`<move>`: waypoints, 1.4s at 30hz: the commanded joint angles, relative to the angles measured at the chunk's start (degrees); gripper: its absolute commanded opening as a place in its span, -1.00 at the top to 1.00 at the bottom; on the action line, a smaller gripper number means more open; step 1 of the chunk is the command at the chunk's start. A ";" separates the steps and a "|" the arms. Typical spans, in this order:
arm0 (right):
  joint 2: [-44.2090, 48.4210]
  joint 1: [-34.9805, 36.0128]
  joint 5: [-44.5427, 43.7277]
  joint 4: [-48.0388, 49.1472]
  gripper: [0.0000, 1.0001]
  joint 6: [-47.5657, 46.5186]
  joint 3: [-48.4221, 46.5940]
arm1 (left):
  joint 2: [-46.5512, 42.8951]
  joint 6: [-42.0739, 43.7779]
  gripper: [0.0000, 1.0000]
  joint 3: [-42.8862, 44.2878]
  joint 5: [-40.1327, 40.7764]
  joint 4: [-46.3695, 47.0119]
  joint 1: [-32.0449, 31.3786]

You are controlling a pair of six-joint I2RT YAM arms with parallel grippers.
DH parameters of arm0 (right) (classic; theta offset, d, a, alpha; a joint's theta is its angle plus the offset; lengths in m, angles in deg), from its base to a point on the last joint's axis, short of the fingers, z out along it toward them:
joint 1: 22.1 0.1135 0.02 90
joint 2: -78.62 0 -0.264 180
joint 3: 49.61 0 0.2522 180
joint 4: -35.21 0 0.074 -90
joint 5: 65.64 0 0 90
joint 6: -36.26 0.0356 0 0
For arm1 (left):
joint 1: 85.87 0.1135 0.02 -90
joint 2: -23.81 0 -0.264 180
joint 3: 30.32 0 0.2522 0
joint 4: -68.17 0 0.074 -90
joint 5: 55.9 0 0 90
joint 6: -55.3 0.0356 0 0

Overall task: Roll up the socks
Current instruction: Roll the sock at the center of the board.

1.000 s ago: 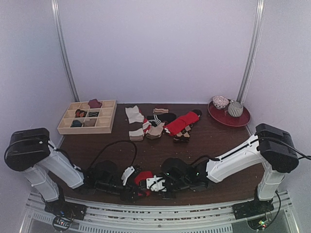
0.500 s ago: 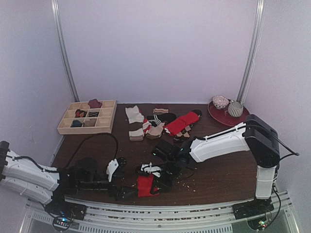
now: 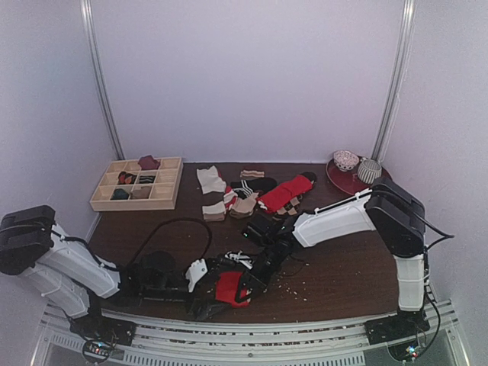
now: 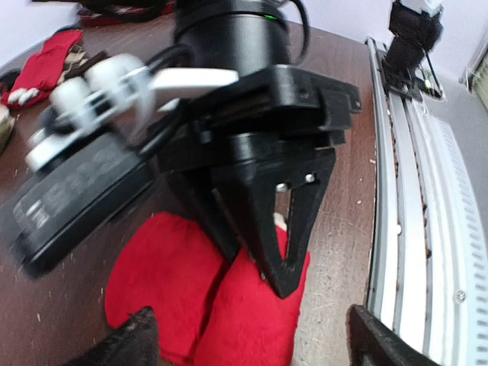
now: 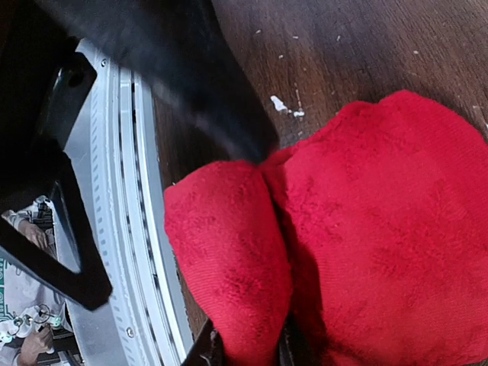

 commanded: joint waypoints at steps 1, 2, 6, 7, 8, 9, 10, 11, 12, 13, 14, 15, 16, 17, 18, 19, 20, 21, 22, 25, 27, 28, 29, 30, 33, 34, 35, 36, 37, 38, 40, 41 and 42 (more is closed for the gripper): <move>-4.93 0.06 -7.54 -5.63 0.66 1.60 4.06 | 5.20 2.61 -0.49 2.88 -3.94 5.54 -0.41; -4.92 0.00 -7.44 -5.50 0.66 1.74 4.20 | 6.54 2.56 -0.35 3.54 -4.78 5.14 -0.41; -4.92 -0.20 -7.18 -4.99 0.66 1.93 4.35 | 8.94 0.78 -0.20 3.38 -6.07 5.29 -0.41; -4.92 -0.25 -7.20 -4.84 0.66 2.03 4.35 | 8.88 0.41 -0.08 2.86 -6.19 5.49 -0.41; -4.97 -0.32 -7.19 -4.73 0.66 2.16 4.35 | 8.64 0.15 -0.01 2.27 -6.10 5.60 -0.41; -5.04 -0.36 -7.11 -4.75 0.66 2.19 4.31 | 8.34 -0.16 0.01 1.80 -6.03 5.73 -0.42; -5.21 -0.44 -7.09 -4.72 0.66 2.15 4.22 | 8.12 -0.48 0.01 1.39 -5.89 5.72 -0.41; -5.43 -0.46 -7.06 -4.68 0.66 2.19 4.19 | 8.06 -0.73 0.04 1.11 -5.71 5.62 -0.41; -5.56 -0.54 -6.99 -4.65 0.66 2.27 4.11 | 8.14 -0.92 0.15 0.91 -5.64 5.47 -0.41; -5.73 -0.49 -6.91 -4.57 0.66 2.42 4.09 | 8.43 -1.09 0.31 0.80 -5.67 5.26 -0.41; -5.76 -0.56 -6.84 -4.36 0.66 2.56 4.09 | 8.68 -1.41 0.48 0.69 -5.83 5.18 -0.41; -5.84 -0.63 -6.73 -4.11 0.66 2.74 4.15 | 8.95 -1.70 0.50 0.59 -6.22 5.25 -0.41; -5.85 -0.61 -6.72 -3.97 0.66 2.92 4.17 | 9.10 -1.96 0.50 0.51 -6.57 5.24 -0.41; -5.90 -0.58 -6.64 -3.72 0.66 3.12 4.17 | 9.39 -2.24 0.50 0.37 -6.83 5.34 -0.41; -5.99 -0.63 -6.60 -3.49 0.66 3.30 4.20 | 9.61 -2.52 0.52 0.27 -6.98 5.35 -0.45; -6.09 -0.72 -6.46 -3.31 0.66 3.48 4.13 | 9.88 -2.71 0.52 0.23 -7.31 5.35 -0.41; -6.19 -0.70 -6.49 -3.17 0.66 3.63 4.17 | 10.22 -2.81 0.50 0.22 -7.43 5.27 -0.41; -6.30 -0.79 -6.45 -3.02 0.66 3.76 4.10 | 10.41 -2.98 0.34 0.16 -7.59 5.22 -0.41; -6.54 -0.80 -6.37 -2.96 0.66 3.86 4.08 | 10.32 -3.13 0.05 -0.06 -7.61 5.18 -0.41; -6.63 -0.94 -6.35 -2.54 0.66 4.17 4.25 | 7.96 -3.46 -0.25 -1.44 -6.06 5.52 -0.47; -6.61 -0.96 -6.58 -2.43 0.66 4.22 4.41 | 5.37 -3.58 -0.31 -2.40 -4.26 5.13 -0.42; -6.55 -1.05 -6.61 -2.36 0.66 4.23 4.63 | 4.24 -3.57 -0.31 -2.62 -3.54 4.37 -0.45; -6.51 -1.06 -6.62 -2.24 0.66 4.29 4.66 | 3.13 -3.39 -0.25 -2.71 -3.15 3.70 -0.44; -6.50 -1.02 -6.64 -2.14 0.66 4.30 4.80 | 2.66 -3.27 -0.15 -2.78 -2.94 3.19 -0.43; -6.60 -1.12 -6.53 -1.62 0.66 4.61 5.03 | 3.19 -3.36 -0.03 -2.74 -2.89 3.09 -0.41; -6.59 -1.17 -6.53 -1.50 0.66 4.65 5.02 | 3.71 -3.51 -0.08 -2.56 -3.06 3.31 -0.44; -6.64 -1.18 -6.61 -1.41 0.66 4.72 5.01 | 4.31 -3.62 -0.14 -2.44 -3.27 4.11 -0.48; -6.73 -1.14 -6.62 -1.31 0.66 4.74 4.97 | 4.95 -3.77 -0.15 -2.15 -3.49 4.60 -0.46; -6.77 -1.16 -6.64 -1.29 0.66 4.81 4.97 | 5.52 -3.87 -0.14 -1.70 -3.61 4.83 -0.41; -6.77 -1.13 -6.62 -1.23 0.66 4.83 5.00 | 6.20 -3.90 -0.02 -1.30 -4.02 5.09 -0.43; -6.77 -1.12 -6.62 -1.05 0.66 4.96 5.13 | 7.69 -3.81 0.20 -0.37 -4.69 5.25 -0.42; -6.77 -1.15 -6.62 -1.03 0.66 4.96 5.19 | 8.50 -3.77 0.34 0.17 -5.01 5.07 -0.43; -6.78 -1.14 -6.66 -0.92 0.66 4.97 5.19 | 9.26 -3.73 0.45 0.67 -5.27 4.90 -0.45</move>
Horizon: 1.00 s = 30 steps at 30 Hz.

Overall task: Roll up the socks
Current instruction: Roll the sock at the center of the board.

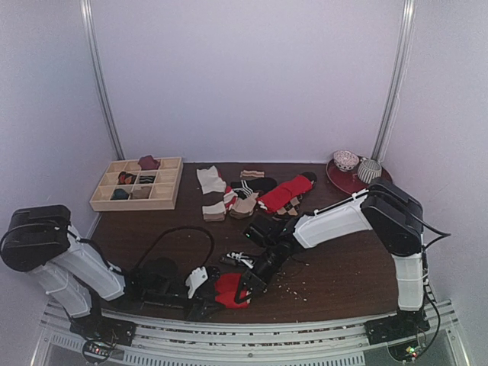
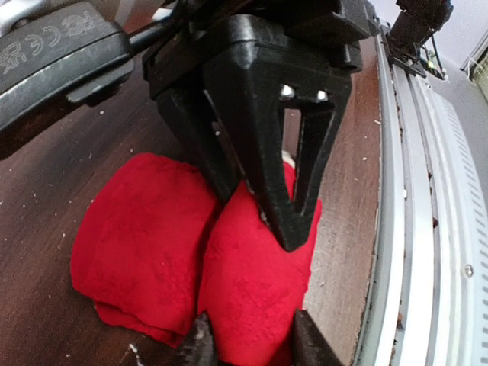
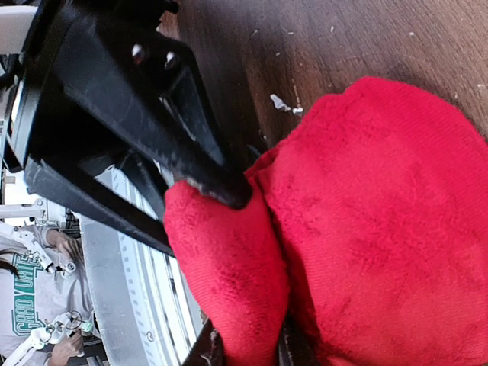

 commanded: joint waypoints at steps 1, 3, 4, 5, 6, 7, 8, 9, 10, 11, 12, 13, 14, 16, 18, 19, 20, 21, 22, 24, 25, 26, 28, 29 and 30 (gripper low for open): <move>-5.58 -0.01 -11.79 -4.91 0.66 0.55 3.58 | 3.52 -0.25 0.53 2.83 -2.49 1.11 -0.42; -5.43 -0.01 -12.08 -5.07 0.65 0.34 3.64 | 4.43 -0.56 0.68 3.95 -2.47 0.18 -0.41; -5.35 -0.02 -12.43 -5.09 0.65 0.28 3.66 | 4.66 -0.91 0.82 4.39 -2.21 -0.49 -0.41; -5.07 0.08 -12.84 -5.05 0.65 0.08 3.77 | 4.74 -1.41 1.00 4.88 -1.64 -1.56 -0.42; -4.76 0.06 -13.15 -4.74 0.64 0.03 3.91 | 4.90 -2.15 1.00 5.30 -0.51 -3.08 -0.41; -4.26 0.13 -13.47 -4.10 0.64 0.02 4.25 | 4.79 -3.06 1.00 5.59 0.16 -4.59 -0.43; -3.66 0.14 -13.85 -3.29 0.63 0.21 4.83 | 4.72 -4.19 1.00 5.94 0.74 -6.16 -0.41; -2.93 0.08 -13.87 -2.08 0.57 0.20 5.39 | 4.72 -5.58 1.00 6.33 1.78 -8.31 -0.45; -1.96 0.14 -13.87 -0.59 0.51 0.15 6.12 | 4.91 -7.15 1.00 6.83 2.56 -10.61 -0.34; -0.78 0.11 -14.14 1.11 0.40 -0.06 6.85 | 5.17 -8.69 1.00 7.19 2.97 -13.23 -0.21; 0.94 0.15 -15.00 3.21 0.34 -0.45 8.00 | 5.63 -10.64 1.00 7.54 3.31 -15.92 0.16; 3.24 0.14 -16.52 5.62 0.31 -0.96 9.31 | 6.04 -12.45 1.00 7.58 2.90 -17.79 0.64; 5.62 0.09 -18.46 8.45 0.31 -1.41 10.85 | 6.51 -14.36 1.00 7.24 2.16 -19.13 1.09; 11.90 0.36 -25.38 15.99 0.30 -2.58 14.79 | 6.79 -18.05 1.00 5.63 0.31 -19.86 2.23; 18.60 1.10 -31.05 22.72 0.27 -5.57 19.61 | 6.60 -22.06 1.00 3.32 -1.49 -19.93 3.34; 21.55 1.88 -33.29 25.96 0.24 -8.28 22.15 | 6.33 -23.34 1.00 2.56 -2.30 -19.95 3.79; 24.56 3.15 -35.93 29.26 0.20 -11.70 24.92 | 6.21 -24.31 1.00 1.92 -2.99 -20.23 4.19; 27.77 5.38 -38.62 32.12 0.14 -17.50 28.57 | 6.13 -24.84 1.00 1.63 -3.64 -20.78 4.60; 29.42 6.89 -41.69 35.04 0.08 -21.85 31.16 | 6.26 -25.10 1.00 1.50 -4.20 -21.29 4.87; 30.58 10.99 -47.55 38.55 0.04 -27.26 33.41 | 6.75 -25.28 1.00 1.74 -5.10 -21.99 5.33; 30.40 11.95 -48.83 38.56 0.03 -28.47 33.18 | 7.17 -25.29 1.00 1.92 -5.42 -22.08 5.43; 29.89 12.70 -49.84 38.32 0.03 -29.36 32.84 | 7.67 -25.24 1.00 2.14 -5.71 -22.19 5.60; 28.82 14.24 -51.29 38.24 0.03 -31.64 32.52 | 8.76 -25.18 1.00 2.61 -6.40 -22.21 5.74; 28.25 15.10 -52.02 38.35 0.02 -32.72 32.26 | 9.32 -25.08 1.00 2.75 -6.88 -21.93 5.76; 27.54 15.64 -52.49 38.26 0.00 -33.56 31.86 | 9.90 -24.98 1.00 2.86 -7.20 -21.60 5.83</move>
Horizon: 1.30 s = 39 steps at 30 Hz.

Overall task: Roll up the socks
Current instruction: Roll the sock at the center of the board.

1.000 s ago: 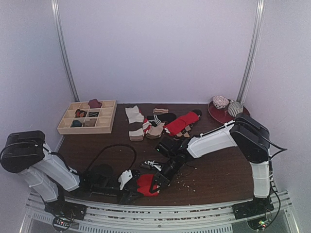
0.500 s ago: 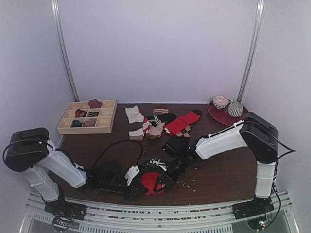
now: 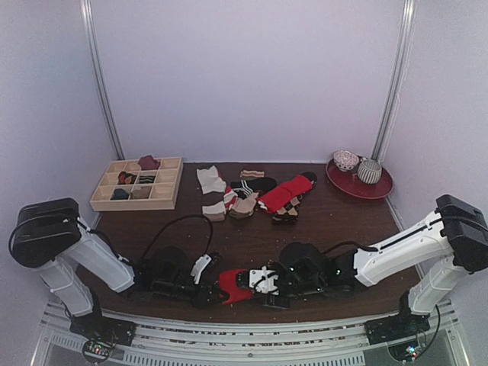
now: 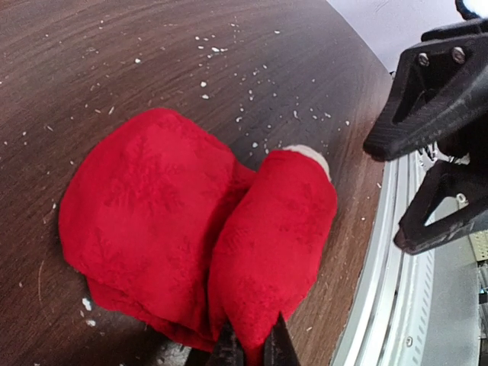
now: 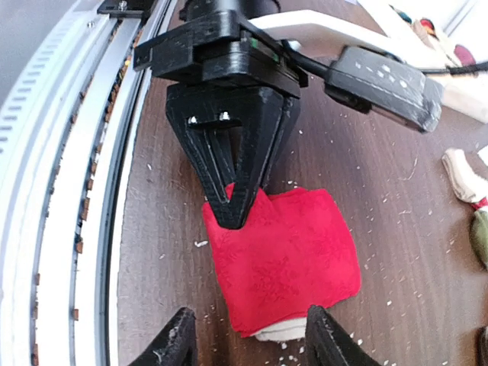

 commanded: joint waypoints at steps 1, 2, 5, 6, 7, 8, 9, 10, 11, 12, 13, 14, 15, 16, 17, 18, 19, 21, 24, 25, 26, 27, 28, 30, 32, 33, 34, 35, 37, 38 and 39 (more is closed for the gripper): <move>-2.87 2.03 -8.20 3.05 0.00 -9.18 -0.94 | 5.81 -1.71 1.00 -2.47 -0.75 -16.53 0.48; -3.88 2.38 -8.49 2.18 0.00 -9.79 -1.92 | 6.32 -1.62 1.00 -2.38 -0.99 -16.33 0.48; -7.27 2.99 -10.52 -0.87 0.00 -11.03 -4.55 | 7.09 -1.21 1.00 -2.34 -1.82 -16.03 0.48; -8.06 3.09 -10.95 -0.80 -0.01 -11.23 -4.73 | 7.10 -1.24 1.00 -2.55 -1.94 -15.77 0.48; -8.90 3.05 -11.27 -0.55 -0.01 -11.31 -4.74 | 7.15 -1.25 1.00 -2.73 -1.99 -15.39 0.48; -9.34 3.03 -11.38 -0.06 -0.01 -11.23 -4.69 | 7.12 -1.37 1.00 -2.88 -1.94 -15.15 0.48; -9.94 3.04 -11.25 0.39 -0.01 -11.13 -4.74 | 7.18 -1.34 1.00 -2.92 -2.05 -15.03 0.48; -10.63 3.06 -11.44 0.53 -0.01 -11.09 -5.05 | 7.33 -1.15 1.00 -2.90 -2.17 -14.96 0.52; -11.56 3.09 -12.09 0.11 0.01 -10.74 -5.58 | 7.43 -0.96 1.00 -2.76 -2.51 -14.98 0.56; -12.40 3.11 -12.59 -1.47 0.05 -10.07 -6.30 | 7.52 -0.65 1.00 -2.65 -2.66 -15.08 0.57; -13.10 3.11 -13.42 -2.26 0.12 -9.24 -6.73 | 7.34 -0.48 1.00 -2.64 -2.69 -15.15 0.57; -13.51 3.11 -14.32 -2.64 0.19 -7.94 -6.77 | 7.14 -0.30 1.00 -2.76 -2.65 -15.15 0.61; -13.81 2.97 -14.69 -3.28 0.27 -6.66 -6.68 | 6.92 -0.10 1.00 -2.85 -2.57 -15.14 0.69; -13.88 2.84 -15.00 -3.71 0.36 -5.48 -6.41 | 6.62 0.33 1.00 -2.89 -2.61 -15.15 0.92; -14.00 2.73 -14.94 -4.22 0.44 -3.80 -6.22 | 6.08 1.06 1.00 -2.91 -2.65 -15.10 1.12; -13.98 2.40 -13.81 -5.24 0.50 -2.42 -6.26 | 5.28 2.40 1.00 -2.79 -2.50 -15.35 1.24; -13.89 2.00 -12.19 -6.52 0.54 -0.55 -6.53 | 4.08 3.18 0.74 -2.63 -1.73 -15.84 1.25; -13.25 0.97 -7.26 -9.35 0.57 2.91 -6.98 | 0.31 6.54 0.26 -1.94 0.63 -18.01 1.27; -13.21 -1.49 5.57 -14.67 0.59 8.22 -9.28 | -8.18 11.37 -0.32 -1.34 5.87 -20.36 1.20; -13.80 -2.45 9.58 -17.25 0.59 9.75 -10.60 | -10.60 12.54 -0.45 -1.28 8.14 -20.59 1.23; -14.70 -3.40 13.21 -19.55 0.59 11.06 -12.01 | -13.02 14.20 -0.53 -1.36 9.88 -20.15 1.19; -16.02 -4.21 15.97 -22.23 0.59 12.04 -13.55 | -15.17 15.85 -0.58 -1.63 10.94 -18.94 1.14; -17.29 -4.89 17.69 -25.24 0.59 12.78 -15.07 | -17.49 17.21 -0.59 -2.04 12.58 -17.34 0.99; -19.77 -6.08 20.56 -30.37 0.58 14.25 -17.60 | -21.59 20.62 -0.59 -3.64 15.29 -12.59 -0.29; -23.04 -8.33 24.00 -36.05 0.58 15.27 -20.14 | -24.17 24.38 -0.57 -5.47 16.34 -7.34 -1.41; -24.30 -9.17 24.76 -38.14 0.57 15.55 -21.31 | -24.70 26.09 -0.57 -6.21 16.15 -4.89 -1.79; -25.44 -9.73 24.25 -40.22 0.58 15.89 -22.65 | -24.70 27.64 -0.57 -6.63 15.88 -3.04 -2.02; -26.39 -10.09 23.70 -41.81 0.57 16.38 -23.76 | -24.15 28.84 -0.57 -6.75 15.30 -1.55 -2.06; -28.23 -10.88 24.24 -44.38 0.57 17.21 -25.90 | -21.93 30.66 -0.57 -6.51 13.80 0.44 -2.35; -28.94 -11.29 24.97 -44.81 0.57 17.88 -26.50 | -20.36 31.22 -0.57 -6.24 12.66 1.44 -2.52; -29.53 -11.72 26.04 -44.87 0.57 18.32 -27.04 | -18.81 31.68 -0.56 -5.84 11.73 2.13 -2.77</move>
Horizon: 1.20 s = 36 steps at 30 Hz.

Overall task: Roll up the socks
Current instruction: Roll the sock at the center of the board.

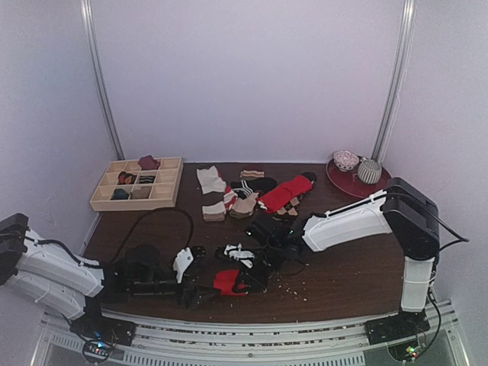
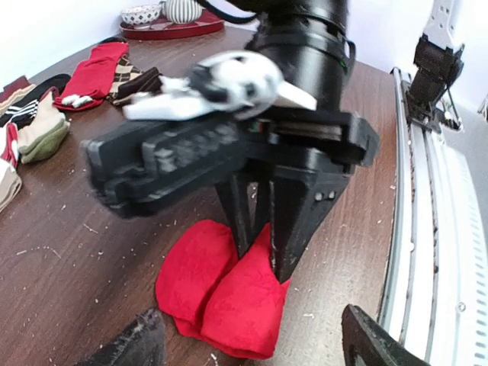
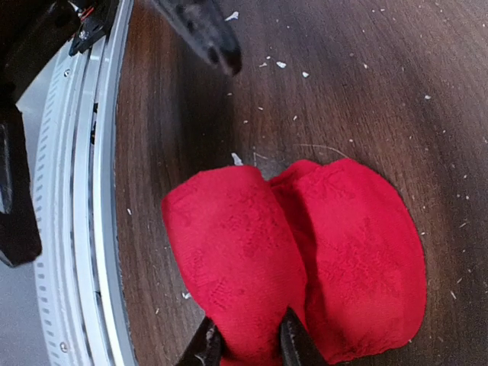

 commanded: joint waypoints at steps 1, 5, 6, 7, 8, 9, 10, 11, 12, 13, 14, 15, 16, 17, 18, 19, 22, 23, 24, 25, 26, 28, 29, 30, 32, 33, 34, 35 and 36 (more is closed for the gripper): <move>-7.56 -1.22 1.78 -16.88 0.57 4.48 0.84 | 6.07 6.90 -0.55 0.44 -2.08 8.66 -1.12; -8.88 -1.45 0.51 -18.33 0.56 4.41 -0.37 | 12.51 6.99 -0.51 1.58 -3.76 11.37 -1.53; -8.97 -1.43 0.42 -18.45 0.57 4.34 -0.39 | 14.17 7.12 -0.50 1.97 -3.76 11.78 -1.53; -8.98 -1.54 0.42 -18.50 0.57 4.34 -0.35 | 14.91 7.18 -0.48 2.36 -3.61 12.06 -1.53; -8.98 -1.54 0.37 -18.58 0.57 4.25 -0.34 | 15.99 7.26 -0.46 2.71 -3.49 12.41 -1.53; -9.06 -1.55 0.42 -18.59 0.57 4.25 -0.32 | 16.57 7.30 -0.45 3.00 -3.36 12.74 -1.53; -9.15 -1.61 0.41 -18.63 0.56 4.16 -0.23 | 16.96 7.28 -0.43 3.30 -3.26 13.10 -1.53; -9.20 -1.71 0.42 -18.74 0.57 4.10 -0.26 | 17.14 7.15 -0.42 3.49 -3.20 13.61 -1.53; -9.30 -1.77 0.50 -18.82 0.57 4.01 -0.24 | 17.17 6.98 -0.41 3.65 -2.96 13.90 -1.53; -9.39 -1.84 0.44 -18.83 0.57 3.99 -0.16 | 17.25 6.80 -0.41 3.70 -2.72 14.24 -1.55; -9.53 -1.87 0.53 -18.93 0.57 3.90 -0.15 | 17.10 6.71 -0.40 3.70 -2.62 14.60 -1.53; -9.63 -1.93 0.59 -18.94 0.57 3.81 -0.15 | 17.04 6.67 -0.39 3.75 -2.61 14.68 -1.53; -9.68 -1.97 0.58 -18.92 0.57 3.74 -0.12 | 17.00 6.60 -0.37 3.79 -2.63 14.76 -1.53; -9.75 -2.09 0.59 -18.94 0.57 3.72 -0.10 | 17.04 6.62 -0.31 3.87 -2.94 14.78 -1.53; -9.89 -2.12 0.66 -18.97 0.57 3.61 -0.18 | 17.21 6.73 -0.22 3.99 -3.29 14.66 -1.53; -10.00 -2.21 0.68 -18.92 0.57 3.62 -0.15 | 17.56 6.68 -0.10 4.16 -3.55 14.43 -1.53; -10.37 -2.31 0.77 -18.84 0.57 3.55 -0.22 | 19.34 6.28 0.02 4.93 -3.84 13.76 -1.53; -10.49 -2.24 0.78 -19.02 0.57 3.47 -0.31 | 20.06 6.07 0.03 5.20 -3.78 13.61 -1.53; -10.55 -2.23 0.78 -19.03 0.57 3.39 -0.28 | 20.68 5.84 0.05 5.39 -3.78 13.57 -1.53; -10.63 -2.28 0.78 -19.02 0.57 3.35 -0.32 | 21.24 5.73 0.12 5.66 -3.75 13.45 -1.53; -10.65 -2.30 0.84 -19.01 0.57 3.23 -0.28 | 21.63 5.56 0.24 5.91 -3.77 13.32 -1.53; -10.73 -2.26 1.03 -19.05 0.57 3.07 -0.43 | 22.28 5.53 0.53 6.42 -3.53 12.62 -1.53; -10.88 -2.26 1.04 -19.15 0.57 2.86 -0.59 | 22.39 5.38 0.67 6.75 -3.30 12.00 -1.53; -10.91 -2.28 1.18 -19.20 0.56 2.64 -0.78 | 22.50 5.15 0.82 7.18 -3.04 11.08 -1.53; -10.72 -2.25 1.29 -18.92 0.56 2.26 -1.12 | 22.62 4.32 1.00 8.06 -1.96 8.56 -1.54; -10.47 -2.25 1.18 -18.50 0.55 2.23 -1.26 | 22.66 3.88 1.00 8.37 -1.63 6.84 -1.54; -10.04 -2.30 0.83 -17.94 0.52 2.37 -1.39 | 22.66 2.92 1.00 8.44 -0.97 5.96 -1.53; -9.58 -2.29 0.44 -17.22 0.34 2.54 -1.53 | 22.64 1.91 1.00 8.64 -0.07 4.43 -1.53; -8.87 -2.30 -0.04 -16.22 0.22 2.66 -1.63 | 22.78 0.82 1.00 8.87 0.41 2.77 -1.57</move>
